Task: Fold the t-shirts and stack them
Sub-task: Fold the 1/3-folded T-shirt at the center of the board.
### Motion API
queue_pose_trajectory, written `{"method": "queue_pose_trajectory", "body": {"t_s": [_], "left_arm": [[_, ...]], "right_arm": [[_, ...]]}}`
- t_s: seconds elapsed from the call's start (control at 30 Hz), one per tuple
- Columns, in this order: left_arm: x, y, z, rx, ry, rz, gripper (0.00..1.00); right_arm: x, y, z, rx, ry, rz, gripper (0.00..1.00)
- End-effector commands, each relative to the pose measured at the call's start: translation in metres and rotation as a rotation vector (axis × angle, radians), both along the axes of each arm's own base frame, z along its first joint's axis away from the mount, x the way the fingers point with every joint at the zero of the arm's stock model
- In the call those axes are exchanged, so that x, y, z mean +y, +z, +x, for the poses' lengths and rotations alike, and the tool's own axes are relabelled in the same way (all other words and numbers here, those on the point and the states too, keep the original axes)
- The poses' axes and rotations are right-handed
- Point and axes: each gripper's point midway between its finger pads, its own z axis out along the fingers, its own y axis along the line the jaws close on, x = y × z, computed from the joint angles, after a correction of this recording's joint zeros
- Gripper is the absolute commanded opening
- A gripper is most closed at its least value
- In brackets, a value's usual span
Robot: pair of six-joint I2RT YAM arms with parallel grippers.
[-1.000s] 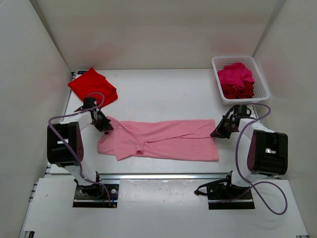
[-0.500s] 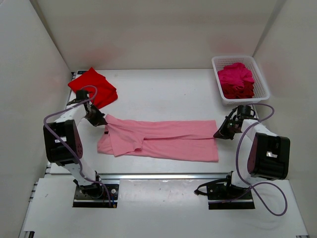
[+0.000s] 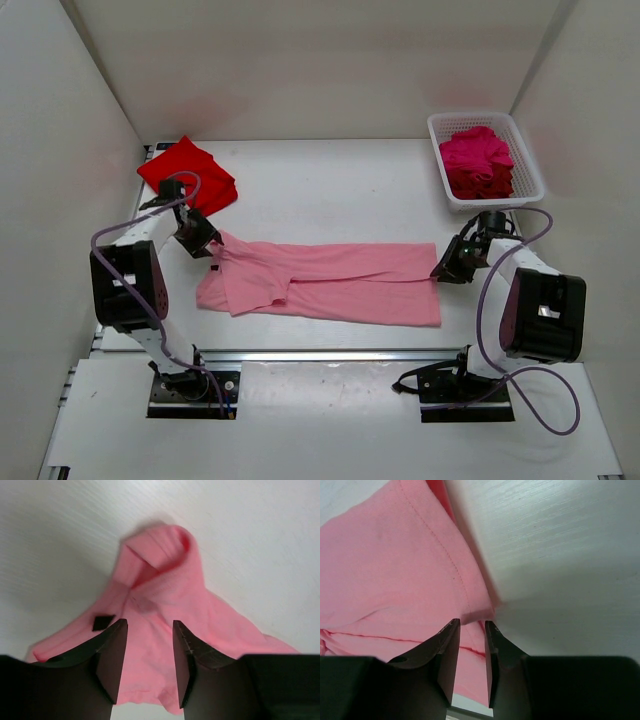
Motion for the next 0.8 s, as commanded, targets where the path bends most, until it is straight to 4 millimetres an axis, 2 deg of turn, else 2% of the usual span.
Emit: {"method": "queue_pose_trajectory", "body": {"t_s": [0.0, 0.03, 0.1, 0.17, 0.27, 0.3, 0.37, 0.4, 0.43, 0.53, 0.57, 0.6, 0.77], "left_arm": [[-0.012, 0.049, 0.011, -0.143, -0.05, 0.043, 0.51], [-0.022, 0.055, 0.01, -0.157, -0.078, 0.044, 0.5], [-0.039, 0.054, 0.002, -0.156, -0.117, 0.012, 0.35], [-0.076, 0.05, -0.007, -0.151, -0.195, -0.041, 0.3], [-0.111, 0.033, -0.028, -0.113, -0.265, -0.079, 0.26], [-0.119, 0.031, -0.032, -0.109, -0.282, -0.088, 0.26], [-0.132, 0.014, -0.053, -0.062, -0.301, -0.121, 0.25], [-0.131, 0.007, -0.063, -0.043, -0.295, -0.135, 0.25], [-0.13, 0.003, -0.067, -0.034, -0.287, -0.142, 0.24], [-0.115, -0.011, -0.085, 0.005, -0.262, -0.13, 0.24], [-0.111, -0.018, -0.096, 0.03, -0.266, -0.124, 0.25], [-0.104, -0.02, -0.1, 0.042, -0.256, -0.126, 0.24], [-0.087, -0.031, -0.128, 0.12, -0.251, -0.107, 0.26]], "right_arm": [[-0.002, 0.028, 0.009, -0.067, 0.04, -0.048, 0.24], [0.0, 0.037, 0.015, -0.092, 0.051, -0.055, 0.24], [0.006, 0.042, 0.012, -0.087, 0.076, -0.059, 0.24], [0.015, 0.045, 0.016, -0.094, 0.102, -0.055, 0.2], [0.022, 0.046, 0.021, -0.112, 0.11, -0.043, 0.09], [0.025, 0.04, 0.023, -0.114, 0.109, -0.034, 0.03], [0.028, 0.031, 0.031, -0.129, 0.104, -0.003, 0.0], [0.029, 0.022, 0.028, -0.103, 0.095, 0.016, 0.0], [0.03, 0.022, 0.034, -0.13, 0.101, 0.029, 0.0], [0.024, 0.004, 0.036, -0.098, 0.063, 0.045, 0.0], [0.024, 0.001, 0.033, -0.087, 0.067, 0.044, 0.0], [0.022, -0.007, 0.028, -0.059, 0.057, 0.043, 0.0], [0.017, -0.016, 0.001, -0.003, 0.042, 0.009, 0.0]]}}
